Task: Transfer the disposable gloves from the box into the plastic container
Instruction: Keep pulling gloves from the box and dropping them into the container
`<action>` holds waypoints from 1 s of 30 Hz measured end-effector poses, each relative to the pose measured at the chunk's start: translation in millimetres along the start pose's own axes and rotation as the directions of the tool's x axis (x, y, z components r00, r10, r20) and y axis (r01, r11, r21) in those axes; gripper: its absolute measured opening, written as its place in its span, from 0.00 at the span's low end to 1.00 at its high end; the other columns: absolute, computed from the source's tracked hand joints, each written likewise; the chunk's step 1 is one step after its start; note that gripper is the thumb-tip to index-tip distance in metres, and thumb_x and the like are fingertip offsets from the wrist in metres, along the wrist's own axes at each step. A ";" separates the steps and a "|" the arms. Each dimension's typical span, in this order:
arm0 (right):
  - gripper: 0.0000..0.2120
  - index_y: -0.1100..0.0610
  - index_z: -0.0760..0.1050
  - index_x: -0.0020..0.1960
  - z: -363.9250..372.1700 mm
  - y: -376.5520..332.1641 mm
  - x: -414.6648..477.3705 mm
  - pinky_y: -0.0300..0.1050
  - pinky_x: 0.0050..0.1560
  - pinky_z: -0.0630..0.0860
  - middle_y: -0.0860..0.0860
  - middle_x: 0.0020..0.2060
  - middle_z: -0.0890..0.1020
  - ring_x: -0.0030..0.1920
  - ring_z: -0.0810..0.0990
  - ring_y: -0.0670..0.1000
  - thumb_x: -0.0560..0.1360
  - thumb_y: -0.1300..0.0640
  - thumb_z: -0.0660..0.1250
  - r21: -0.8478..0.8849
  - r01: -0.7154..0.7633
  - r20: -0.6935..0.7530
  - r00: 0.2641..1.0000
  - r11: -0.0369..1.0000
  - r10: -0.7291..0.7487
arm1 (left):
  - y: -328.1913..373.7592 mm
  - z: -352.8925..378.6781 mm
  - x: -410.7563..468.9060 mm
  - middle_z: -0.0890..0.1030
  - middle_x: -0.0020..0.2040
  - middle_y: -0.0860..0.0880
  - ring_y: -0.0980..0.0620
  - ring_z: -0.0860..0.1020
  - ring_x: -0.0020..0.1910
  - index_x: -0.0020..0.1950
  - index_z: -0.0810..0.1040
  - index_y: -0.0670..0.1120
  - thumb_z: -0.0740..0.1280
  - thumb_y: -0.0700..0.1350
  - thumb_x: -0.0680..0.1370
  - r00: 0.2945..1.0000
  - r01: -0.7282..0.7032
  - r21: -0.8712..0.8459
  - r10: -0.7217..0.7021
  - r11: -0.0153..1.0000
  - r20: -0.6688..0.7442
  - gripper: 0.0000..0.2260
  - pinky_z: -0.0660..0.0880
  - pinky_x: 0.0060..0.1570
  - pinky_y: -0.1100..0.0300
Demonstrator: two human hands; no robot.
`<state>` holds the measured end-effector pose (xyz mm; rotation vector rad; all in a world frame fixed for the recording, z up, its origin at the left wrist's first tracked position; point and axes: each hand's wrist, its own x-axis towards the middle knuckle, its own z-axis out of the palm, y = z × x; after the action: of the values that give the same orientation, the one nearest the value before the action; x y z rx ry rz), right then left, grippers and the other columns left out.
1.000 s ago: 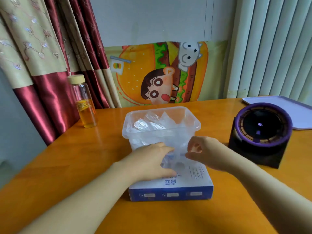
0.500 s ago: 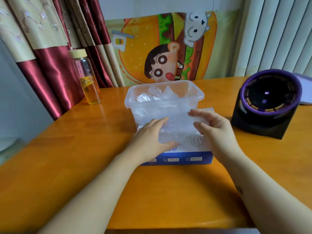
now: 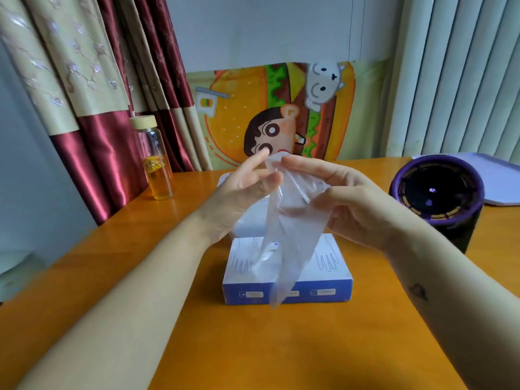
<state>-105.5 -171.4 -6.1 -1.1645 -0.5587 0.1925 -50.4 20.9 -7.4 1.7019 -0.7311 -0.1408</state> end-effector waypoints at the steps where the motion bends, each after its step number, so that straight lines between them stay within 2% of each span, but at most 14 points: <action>1: 0.29 0.61 0.76 0.62 1.3 -6.5 4.6 0.53 0.55 0.79 0.55 0.64 0.77 0.62 0.73 0.59 0.66 0.77 0.56 -0.013 -0.016 0.036 0.999 1.000 0.016 | 5.2 -5.1 3.7 0.77 0.65 0.59 0.61 0.72 0.67 0.75 0.64 0.51 0.73 0.69 0.60 0.999 0.012 -0.038 -0.011 0.999 0.033 0.48 0.66 0.67 0.57; 3: 0.28 0.60 0.76 0.62 3.0 -17.7 12.2 0.53 0.57 0.78 0.55 0.63 0.78 0.62 0.77 0.56 0.66 0.77 0.57 -0.094 -0.033 0.096 0.994 0.995 0.042 | 11.7 -12.6 8.0 0.78 0.65 0.48 0.51 0.74 0.66 0.70 0.71 0.46 0.72 0.56 0.69 0.993 0.048 -0.131 -0.032 0.990 0.117 0.32 0.66 0.67 0.52; 5: 0.27 0.60 0.75 0.64 2.3 -27.6 19.5 0.52 0.58 0.77 0.55 0.63 0.78 0.62 0.77 0.55 0.67 0.75 0.59 -0.230 -0.032 0.119 0.991 0.973 0.060 | 15.8 -19.6 10.9 0.83 0.55 0.46 0.49 0.80 0.55 0.61 0.76 0.43 0.69 0.45 0.71 0.987 0.119 -0.226 -0.091 0.967 0.131 0.19 0.75 0.58 0.58; 8: 0.22 0.59 0.76 0.63 -2.3 -39.4 32.7 0.50 0.63 0.74 0.51 0.60 0.80 0.61 0.78 0.50 0.69 0.63 0.72 -0.489 -0.030 0.010 0.999 0.872 0.039 | 20.4 -33.2 18.2 0.84 0.40 0.48 0.53 0.82 0.38 0.47 0.76 0.44 0.68 0.41 0.70 0.985 0.172 -0.291 -0.159 0.941 0.069 0.07 0.79 0.38 0.63; 10: 0.19 0.55 0.79 0.58 -7.9 -43.8 43.0 0.51 0.64 0.73 0.48 0.56 0.82 0.58 0.80 0.46 0.69 0.53 0.72 -0.600 -0.054 -0.120 0.993 0.799 -0.023 | 23.1 -44.3 26.7 0.82 0.38 0.48 0.54 0.81 0.35 0.45 0.76 0.45 0.68 0.42 0.72 0.981 0.190 -0.233 -0.193 0.954 0.010 0.04 0.78 0.34 0.63; 12: 0.12 0.51 0.82 0.55 -12.5 -46.1 52.8 0.49 0.62 0.75 0.45 0.51 0.84 0.54 0.81 0.43 0.72 0.53 0.69 -0.718 -0.072 -0.201 0.974 0.693 -0.107 | 23.9 -55.3 37.4 0.81 0.39 0.48 0.54 0.79 0.36 0.45 0.77 0.46 0.68 0.41 0.75 0.976 0.198 -0.070 -0.203 0.978 -0.081 0.01 0.77 0.36 0.62; 15: 0.11 0.50 0.82 0.55 -21.9 -46.3 67.1 0.43 0.57 0.78 0.43 0.49 0.84 0.49 0.82 0.40 0.74 0.59 0.69 -0.806 -0.118 -0.240 0.961 0.580 -0.139 | 20.5 -75.8 56.0 0.79 0.40 0.49 0.51 0.76 0.40 0.44 0.79 0.47 0.69 0.42 0.76 0.972 0.200 0.152 -0.177 0.968 -0.153 0.02 0.73 0.46 0.57; 18: 0.16 0.48 0.80 0.58 -33.5 -42.2 79.8 0.34 0.50 0.77 0.42 0.52 0.83 0.40 0.82 0.42 0.73 0.63 0.70 -0.835 -0.189 -0.282 0.953 0.516 -0.108 | 18.3 -92.0 76.1 0.80 0.42 0.52 0.52 0.75 0.35 0.46 0.80 0.48 0.69 0.45 0.77 0.970 0.224 0.426 -0.157 0.877 -0.187 0.02 0.72 0.37 0.60; 20: 0.19 0.47 0.77 0.61 -42.0 -35.5 87.7 0.28 0.44 0.75 0.41 0.49 0.82 0.33 0.80 0.41 0.73 0.62 0.71 -0.846 -0.236 -0.315 0.944 0.478 -0.093 | 14.5 -96.4 90.5 0.80 0.45 0.52 0.54 0.77 0.41 0.46 0.79 0.49 0.68 0.45 0.77 0.975 0.206 0.649 -0.094 0.732 -0.203 0.01 0.73 0.40 0.62; 23: 0.24 0.50 0.73 0.67 -54.1 -19.5 100.3 0.28 0.37 0.73 0.44 0.51 0.80 0.28 0.79 0.38 0.72 0.60 0.71 -0.896 -0.287 -0.339 0.935 0.339 -0.105 | 9.7 -95.1 104.6 0.78 0.52 0.53 0.51 0.75 0.53 0.49 0.78 0.53 0.66 0.46 0.78 0.945 0.220 0.895 0.143 0.389 -0.295 0.02 0.68 0.56 0.55; 24: 0.25 0.51 0.71 0.68 -60.5 -13.3 106.5 0.30 0.38 0.75 0.47 0.54 0.80 0.28 0.79 0.39 0.72 0.60 0.71 -0.908 -0.309 -0.350 0.930 0.284 -0.108 | 10.6 -92.1 109.0 0.77 0.54 0.54 0.51 0.73 0.56 0.51 0.78 0.54 0.65 0.47 0.79 0.925 0.192 0.936 0.264 0.296 -0.273 0.04 0.65 0.61 0.54; 26: 0.27 0.53 0.70 0.70 -70.7 -1.5 116.0 0.35 0.40 0.78 0.51 0.55 0.82 0.29 0.80 0.39 0.73 0.60 0.71 -0.911 -0.362 -0.386 0.917 0.199 -0.101 | 16.1 -80.0 112.0 0.76 0.58 0.55 0.51 0.71 0.61 0.56 0.79 0.54 0.64 0.48 0.79 0.904 0.023 0.974 0.410 0.227 -0.117 0.07 0.60 0.66 0.55; 28: 0.28 0.56 0.68 0.71 -79.9 9.5 123.3 0.37 0.38 0.79 0.54 0.56 0.81 0.29 0.80 0.40 0.73 0.61 0.70 -0.901 -0.410 -0.422 0.904 0.140 -0.071 | 14.6 -62.9 113.3 0.75 0.62 0.56 0.52 0.70 0.63 0.61 0.78 0.55 0.64 0.52 0.79 0.949 -0.172 0.964 0.295 0.205 0.106 0.11 0.61 0.68 0.54; 30: 0.29 0.59 0.66 0.72 -86.2 17.0 129.9 0.37 0.40 0.78 0.56 0.59 0.79 0.35 0.82 0.44 0.73 0.62 0.70 -0.887 -0.459 -0.460 0.888 0.044 -0.009 | -1.3 -51.7 116.2 0.72 0.68 0.55 0.51 0.69 0.67 0.69 0.72 0.56 0.63 0.57 0.78 0.975 -0.169 0.961 -0.108 0.220 0.196 0.19 0.64 0.69 0.49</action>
<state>51.1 -179.7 -4.4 -2.6810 -0.0481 -0.2172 66.4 2.3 39.2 2.9709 -1.1606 0.2567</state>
